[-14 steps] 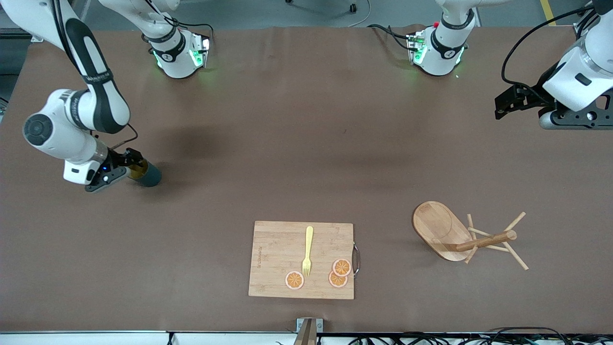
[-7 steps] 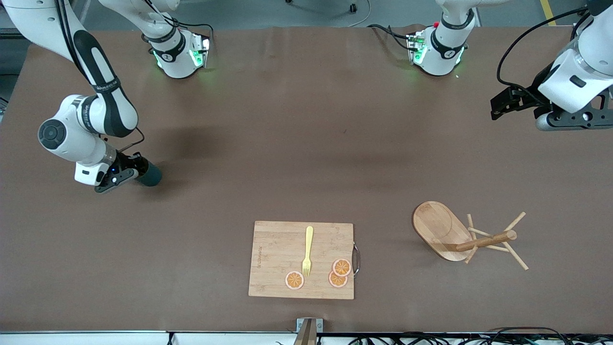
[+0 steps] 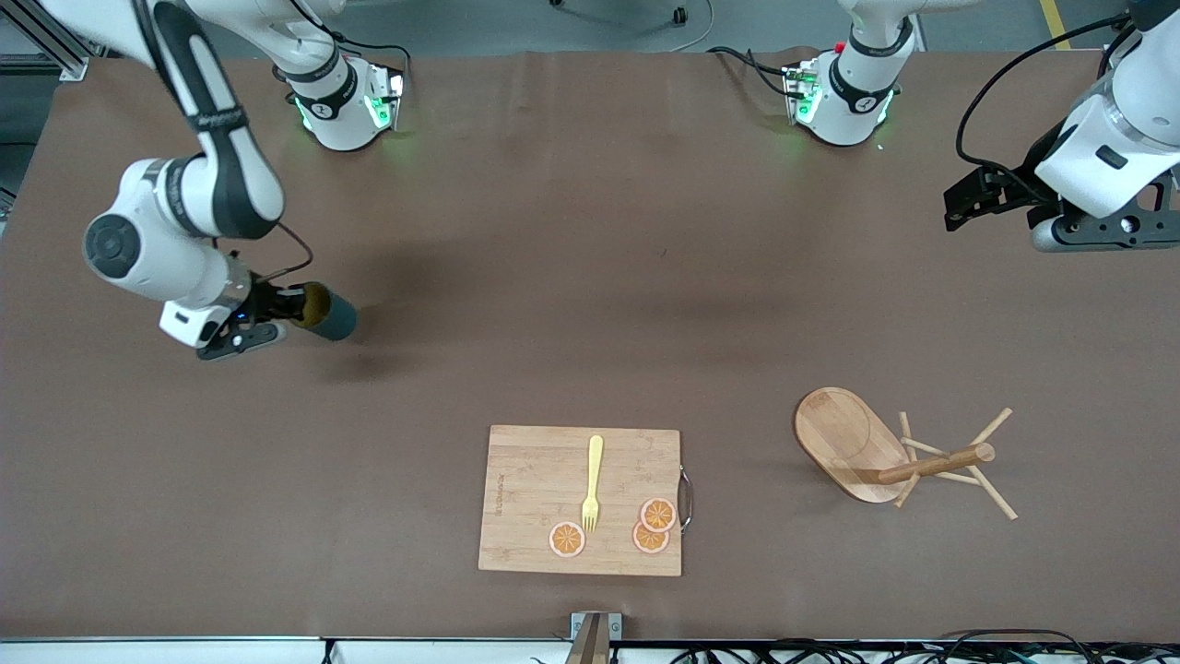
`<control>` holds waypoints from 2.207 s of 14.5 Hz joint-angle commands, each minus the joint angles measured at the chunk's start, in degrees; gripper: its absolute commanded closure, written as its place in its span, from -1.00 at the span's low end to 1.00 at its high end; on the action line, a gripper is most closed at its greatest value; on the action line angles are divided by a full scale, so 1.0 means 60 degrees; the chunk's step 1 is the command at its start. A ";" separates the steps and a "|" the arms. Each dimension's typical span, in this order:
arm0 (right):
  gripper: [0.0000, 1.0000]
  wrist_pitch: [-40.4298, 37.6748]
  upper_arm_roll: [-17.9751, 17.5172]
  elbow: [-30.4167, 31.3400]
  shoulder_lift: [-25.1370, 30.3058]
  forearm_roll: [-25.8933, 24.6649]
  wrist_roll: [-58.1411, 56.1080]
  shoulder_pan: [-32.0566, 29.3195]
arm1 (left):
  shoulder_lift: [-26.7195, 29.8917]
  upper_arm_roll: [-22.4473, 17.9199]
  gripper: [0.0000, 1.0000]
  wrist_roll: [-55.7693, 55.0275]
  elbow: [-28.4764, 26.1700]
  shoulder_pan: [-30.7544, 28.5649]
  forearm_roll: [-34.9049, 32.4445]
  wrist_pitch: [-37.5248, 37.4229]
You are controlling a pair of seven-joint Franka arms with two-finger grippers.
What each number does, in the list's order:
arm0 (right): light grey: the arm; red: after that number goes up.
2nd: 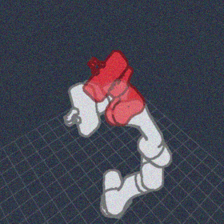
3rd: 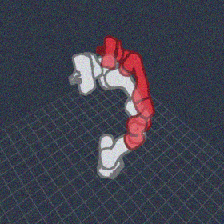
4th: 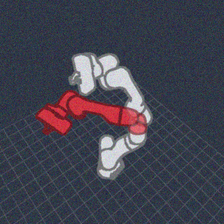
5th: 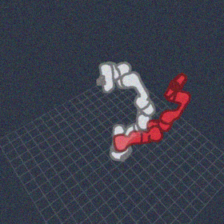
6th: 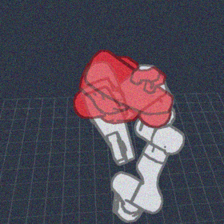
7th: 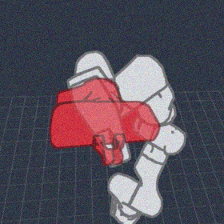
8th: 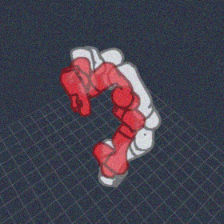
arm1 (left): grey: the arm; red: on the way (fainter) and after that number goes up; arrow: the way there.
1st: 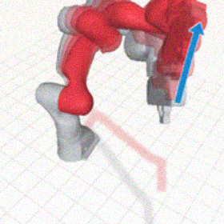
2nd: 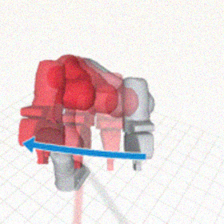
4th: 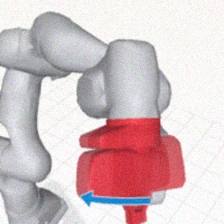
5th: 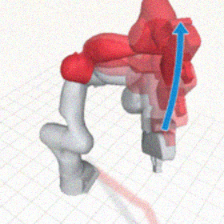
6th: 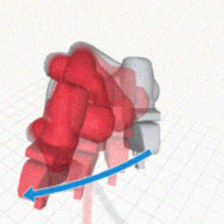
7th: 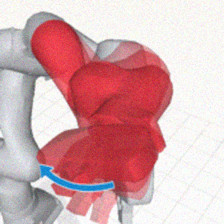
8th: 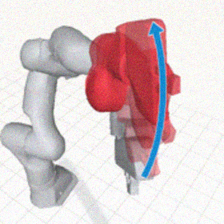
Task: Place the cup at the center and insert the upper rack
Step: 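Grasp the teal mug with the right gripper and carry it to table center, then release the mug and withdraw the right gripper while the left gripper approaches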
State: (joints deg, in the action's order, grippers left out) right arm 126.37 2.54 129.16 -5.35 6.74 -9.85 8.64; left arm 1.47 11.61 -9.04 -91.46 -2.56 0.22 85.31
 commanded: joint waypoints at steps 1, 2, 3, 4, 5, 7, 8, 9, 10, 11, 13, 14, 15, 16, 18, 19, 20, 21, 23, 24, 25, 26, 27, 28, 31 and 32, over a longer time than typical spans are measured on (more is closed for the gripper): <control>1.00 -0.0158 0.0046 0.0271 0.0657 0.0253 0.3035 0.1848 | 0.0034 0.0014 -1.00 -0.0076 0.0038 0.0002 -0.0036 -0.0127; 1.00 -0.0085 0.0061 0.0097 0.0614 0.0267 0.4483 0.2784 | 0.0020 0.0014 -1.00 -0.0076 0.0038 0.0002 -0.0036 -0.0127; 1.00 -0.0085 0.0061 -0.0224 0.0570 0.0282 0.5889 0.3533 | 0.0019 0.0014 -1.00 -0.0076 0.0038 0.0002 -0.0036 -0.0112; 1.00 -0.0085 0.0061 -0.0662 0.0424 0.0282 0.7383 0.4352 | 0.0005 0.0014 -1.00 -0.0076 0.0038 0.0002 -0.0036 -0.0112; 1.00 -0.0085 0.0061 -0.1102 0.0089 0.0282 0.8471 0.5013 | -0.0024 0.0014 -1.00 -0.0105 0.0038 -0.0013 -0.0036 -0.0112; 1.00 -0.0041 0.0061 -0.2097 -0.0716 0.0268 1.0551 0.6156 | -0.0068 0.0028 -1.00 -0.0105 0.0009 -0.0028 -0.0022 -0.0097; 1.00 0.0003 0.0061 -0.2566 -0.1198 0.0267 1.1345 0.6626 | -0.0083 0.0014 -1.00 -0.0105 0.0009 0.0001 -0.0022 -0.0068; 1.00 0.0018 0.0061 -0.3079 -0.1696 0.0253 1.2005 0.6993 | -0.0141 0.0014 -1.00 -0.0105 0.0009 0.0016 -0.0022 -0.0054; 1.00 0.0018 0.0075 -0.3562 -0.2223 0.0238 1.2520 0.7331 | -0.0171 0.0014 -1.00 -0.0105 0.0023 0.0016 -0.0022 -0.0024; 1.00 0.0061 0.0075 -0.4075 -0.2765 0.0195 1.2974 0.7610 | -0.0186 0.0014 -1.00 -0.0105 0.0009 0.0016 -0.0022 -0.0010; 1.00 0.0135 0.0090 -0.5041 -0.3863 0.0150 1.3606 0.8021 | -0.0200 0.0028 -1.00 -0.0105 0.0023 0.0016 -0.0022 0.0034; 1.00 0.0135 0.0104 -0.5453 -0.4362 0.0150 1.3913 0.8182 | -0.0200 0.0014 -1.00 -0.0105 0.0023 0.0031 -0.0022 0.0034; 1.00 0.0135 0.0148 -0.5877 -0.4802 0.0150 1.4511 0.8300 | -0.0215 0.0014 -1.00 -0.0105 0.0009 0.0031 -0.0022 0.0034; 1.00 0.0135 0.0149 -0.6157 -0.5097 0.0107 1.4966 0.8301 | -0.0230 0.0014 -1.00 -0.0120 0.0009 0.0031 -0.0022 0.0034; 1.00 0.0469 0.0134 -0.6262 -0.5319 0.0004 1.5364 0.8316 | -0.0230 0.0028 -1.00 -0.0309 0.0009 0.0045 -0.0022 0.0034; 1.00 0.0805 0.0134 -0.6262 -0.5363 -0.0011 1.5686 0.8316 | -0.0230 0.0043 -1.00 -0.0499 0.0009 0.0060 -0.0022 0.0020; 0.99 0.0910 0.0134 -0.6248 -0.5421 -0.0011 1.5790 0.8316 | -0.0215 0.0159 -1.00 -0.0718 0.0009 0.0075 -0.0007 0.0020; 0.72 0.0897 0.0134 -0.6248 -0.5422 -0.0025 1.5719 0.8301 | -0.0215 0.0407 -1.00 -0.1025 0.0009 0.0046 -0.0007 0.0020; -0.99 0.0795 0.0134 -0.6248 -0.5378 -0.0055 1.5135 0.8213 | -0.0171 0.0802 -1.00 -0.1655 -0.0006 0.0060 -0.0007 -0.0024; -1.00 0.0707 0.0134 -0.6262 -0.5320 -0.0055 1.4915 0.8155 | -0.0128 0.1167 -1.00 -0.2107 -0.0006 0.0046 -0.0007 -0.0039; -1.00 0.0431 0.0148 -0.6335 -0.5232 -0.0055 1.4709 0.8082 | -0.0098 0.1446 -1.00 -0.2677 -0.0006 0.0045 -0.0007 -0.0053; -1.00 0.0109 0.0149 -0.6452 -0.5116 -0.0040 1.4446 0.7994 | -0.0098 0.1812 -1.00 -0.3394 -0.0006 0.0045 -0.0007 -0.0068; -1.00 -0.0416 0.0149 -0.6554 -0.4795 -0.0040 1.4023 0.7848 | -0.0098 0.2207 -1.00 -0.4083 -0.0006 0.0045 -0.0007 -0.0068; -1.00 -0.0842 0.0149 -0.6599 -0.4473 0.0032 1.3569 0.7716 | -0.0127 0.2631 -1.00 -0.4785 -0.0035 0.0045 -0.0007 -0.0054; -1.00 -0.2086 0.0105 -0.6585 -0.3287 0.0106 1.1844 0.6796 | -0.0157 0.3906 -1.00 -0.6778 -0.0444 0.0075 -0.0036 0.0354; -1.00 -0.2556 0.0119 -0.6570 -0.2906 0.0179 1.1010 0.6415 | -0.0171 0.4331 -1.00 -0.7524 -0.0648 0.0060 -0.0051 0.0661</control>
State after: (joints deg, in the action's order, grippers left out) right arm 115.71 4.30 87.34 -29.20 7.38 64.38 52.06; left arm 0.00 33.65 -47.43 -92.88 -1.70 0.22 86.45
